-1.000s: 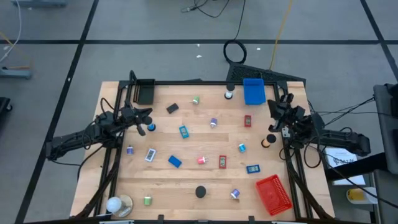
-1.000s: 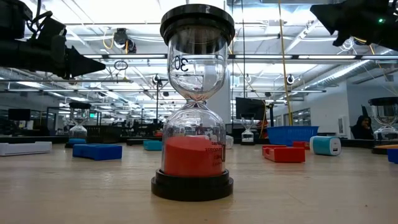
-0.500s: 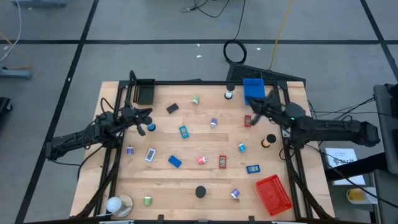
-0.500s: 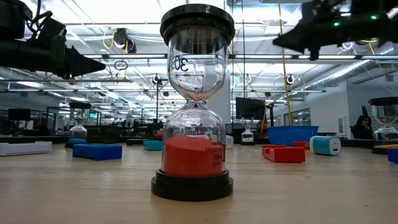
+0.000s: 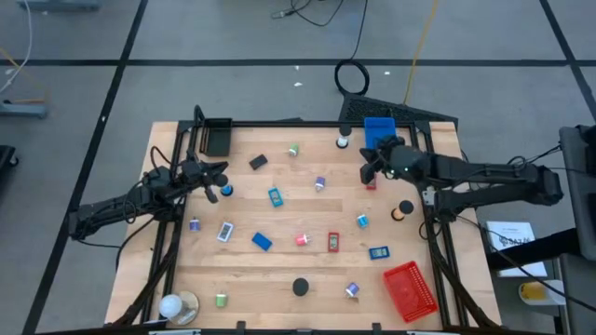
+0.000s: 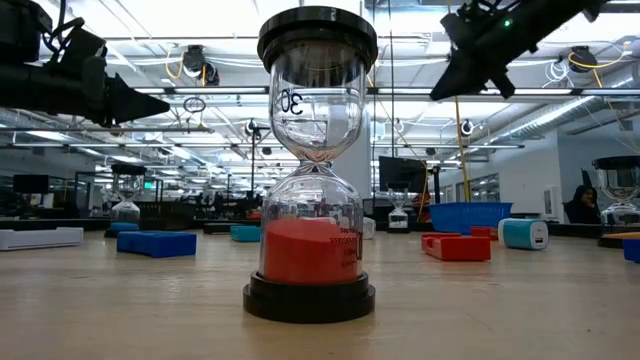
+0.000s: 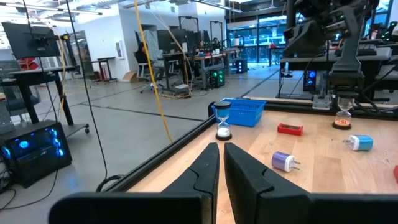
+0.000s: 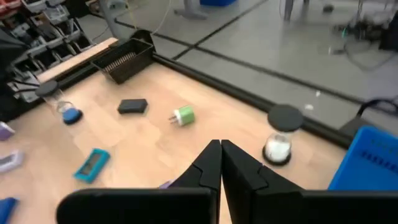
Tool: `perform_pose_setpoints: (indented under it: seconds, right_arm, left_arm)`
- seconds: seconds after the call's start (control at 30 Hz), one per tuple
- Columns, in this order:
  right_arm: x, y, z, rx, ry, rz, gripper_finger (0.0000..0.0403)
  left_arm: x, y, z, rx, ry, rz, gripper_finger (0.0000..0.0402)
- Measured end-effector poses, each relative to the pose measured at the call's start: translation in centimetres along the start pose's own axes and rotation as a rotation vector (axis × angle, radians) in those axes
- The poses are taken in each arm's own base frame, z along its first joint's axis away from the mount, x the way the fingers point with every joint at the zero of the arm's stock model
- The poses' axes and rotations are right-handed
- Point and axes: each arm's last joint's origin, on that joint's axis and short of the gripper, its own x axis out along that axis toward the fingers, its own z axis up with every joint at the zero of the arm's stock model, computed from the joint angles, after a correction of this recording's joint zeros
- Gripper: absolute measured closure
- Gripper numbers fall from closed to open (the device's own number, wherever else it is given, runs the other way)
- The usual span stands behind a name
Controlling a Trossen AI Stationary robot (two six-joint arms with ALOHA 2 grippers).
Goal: Pick & Place Office items
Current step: Put the black digital timer into the black basket
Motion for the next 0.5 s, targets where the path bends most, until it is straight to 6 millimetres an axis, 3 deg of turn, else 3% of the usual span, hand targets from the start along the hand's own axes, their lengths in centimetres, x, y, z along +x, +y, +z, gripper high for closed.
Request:
perform_pose_setpoints:
  seconds: [0.27,0.5]
  right_arm:
    - [-0.4,-0.9,0.0,0.121,0.135,-0.08,0.0399]
    - [2.4,-2.2,-2.4,0.149,0.364,-0.302,0.0398]
  left_arm:
    - [0.0,0.0,0.0,0.0,0.0,0.0,0.0369]
    - [0.0,0.0,0.0,0.0,0.0,-0.001,0.0369]
